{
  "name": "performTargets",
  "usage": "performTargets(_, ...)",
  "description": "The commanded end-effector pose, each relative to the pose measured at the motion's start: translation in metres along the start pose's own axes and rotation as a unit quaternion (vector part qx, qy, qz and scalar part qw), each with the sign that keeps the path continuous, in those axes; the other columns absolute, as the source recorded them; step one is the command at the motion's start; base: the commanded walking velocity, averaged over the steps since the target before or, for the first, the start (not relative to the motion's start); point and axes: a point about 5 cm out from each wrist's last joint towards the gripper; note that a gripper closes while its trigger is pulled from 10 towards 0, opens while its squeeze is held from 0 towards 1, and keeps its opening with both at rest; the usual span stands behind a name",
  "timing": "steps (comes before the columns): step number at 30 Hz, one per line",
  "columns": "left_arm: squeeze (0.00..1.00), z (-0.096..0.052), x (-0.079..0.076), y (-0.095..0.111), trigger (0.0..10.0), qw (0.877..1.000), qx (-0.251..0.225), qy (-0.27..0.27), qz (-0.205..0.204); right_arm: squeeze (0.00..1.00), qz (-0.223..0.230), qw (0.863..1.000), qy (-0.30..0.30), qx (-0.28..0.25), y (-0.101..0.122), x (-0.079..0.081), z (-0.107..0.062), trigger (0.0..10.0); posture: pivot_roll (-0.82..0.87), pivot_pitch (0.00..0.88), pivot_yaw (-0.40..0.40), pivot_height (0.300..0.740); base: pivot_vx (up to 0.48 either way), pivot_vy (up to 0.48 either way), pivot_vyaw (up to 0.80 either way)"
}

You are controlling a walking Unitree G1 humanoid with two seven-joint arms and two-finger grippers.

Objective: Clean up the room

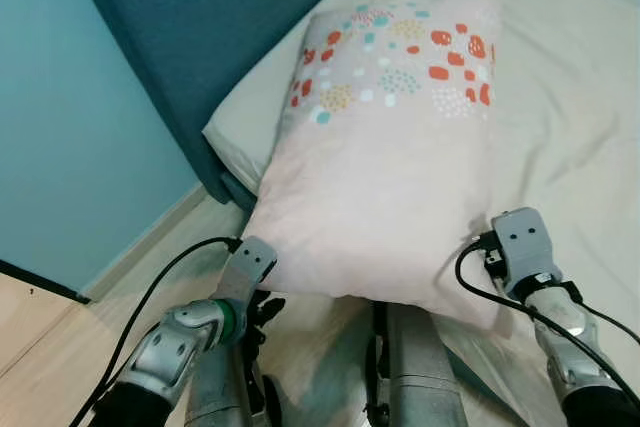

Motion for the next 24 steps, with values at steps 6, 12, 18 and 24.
performTargets(6, 0.0, -0.007, 0.067, 0.072, 10.0, 0.97, -0.121, 0.197, -0.07, 0.0, 0.023, 0.999, 0.029, 0.026, -0.012, 0.02, 0.0, 10.0, -0.11, 0.215, 0.107, 0.589, 0.0, 0.0, 0.0)
performTargets(12, 0.0, -0.017, 0.086, 0.121, 10.0, 0.957, -0.192, 0.211, -0.06, 0.0, 0.043, 0.997, 0.057, 0.027, -0.01, 0.044, 0.012, 10.0, -0.08, 0.194, 0.112, 0.589, 0.0, 0.0, 0.0)
performTargets(18, 0.0, -0.039, 0.087, 0.214, 10.0, 0.921, -0.34, 0.187, -0.029, 0.0, 0.172, 0.971, 0.13, -0.106, 0.1, 0.108, 0.084, 10.0, -0.07, 0.161, 0.125, 0.589, 0.0, 0.0, 0.0)
performTargets(24, 0.0, -0.055, 0.084, 0.247, 10.0, 0.898, -0.397, 0.188, -0.015, 0.0, 0.17, 0.955, 0.168, -0.176, 0.176, 0.13, 0.104, 10.0, -0.05, 0.137, 0.109, 0.589, 0.0, 0.0, 0.0)
Point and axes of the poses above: a point about 5 cm out from each wrist's last joint towards the gripper, its own z axis pointing out of the wrist towards the gripper, its own y axis along the axis of the wrist's last joint, x = y × z, and after that the axes turned 9 degrees about z, right-handed
